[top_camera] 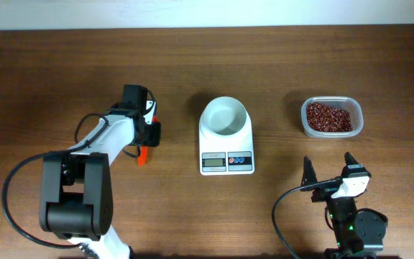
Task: Scoop item into bowl and weigh 50g on scale
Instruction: 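Close the left gripper on the red scoop handle and lift it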
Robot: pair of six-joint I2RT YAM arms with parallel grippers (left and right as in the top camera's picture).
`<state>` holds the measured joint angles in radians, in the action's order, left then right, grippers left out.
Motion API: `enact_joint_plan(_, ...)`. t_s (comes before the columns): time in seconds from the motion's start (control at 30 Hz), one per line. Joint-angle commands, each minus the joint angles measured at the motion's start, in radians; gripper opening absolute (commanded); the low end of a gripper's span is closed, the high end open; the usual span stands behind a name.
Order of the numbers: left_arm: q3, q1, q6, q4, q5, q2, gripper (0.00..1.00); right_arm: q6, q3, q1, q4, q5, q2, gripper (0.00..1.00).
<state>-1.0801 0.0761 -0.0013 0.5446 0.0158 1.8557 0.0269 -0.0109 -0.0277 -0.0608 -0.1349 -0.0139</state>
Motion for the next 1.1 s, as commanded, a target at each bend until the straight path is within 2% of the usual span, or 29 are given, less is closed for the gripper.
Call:
enact_joint_plan(0.0, 0.006, 0.001, -0.007, -0.002, 0.007, 0.012, 0.38, 0.004, 0.005, 0.009, -0.006, 0.005, 0.008, 0.99)
enact_joint_plan(0.37, 0.006, 0.001, -0.008, -0.006, 0.006, 0.013, 0.29, 0.004, 0.005, 0.009, -0.006, 0.005, 0.008, 0.99)
enact_joint_plan(0.53, 0.006, 0.001, -0.011, -0.006, 0.006, 0.012, 0.2, 0.004, 0.005, 0.009, -0.006, 0.005, 0.008, 0.99)
enact_joint_plan(0.7, 0.006, 0.001, -0.011, -0.006, 0.006, 0.012, 0.21, 0.004, 0.005, 0.009, -0.006, 0.005, 0.008, 0.99)
enact_joint_plan(0.8, 0.002, 0.001, -0.021, -0.006, 0.005, 0.011, 0.16, 0.004, 0.005, 0.009, -0.006, 0.005, 0.008, 0.99)
enact_joint_plan(0.93, -0.031, 0.0, -0.108, -0.005, -0.047, -0.038, 0.15, 0.004, 0.005, 0.009, -0.006, 0.005, 0.008, 0.99)
enact_joint_plan(1.07, -0.084, -0.012, -0.377, 0.05, -0.092, -0.174, 0.15, 0.004, 0.005, 0.009, -0.006, 0.005, 0.008, 0.99)
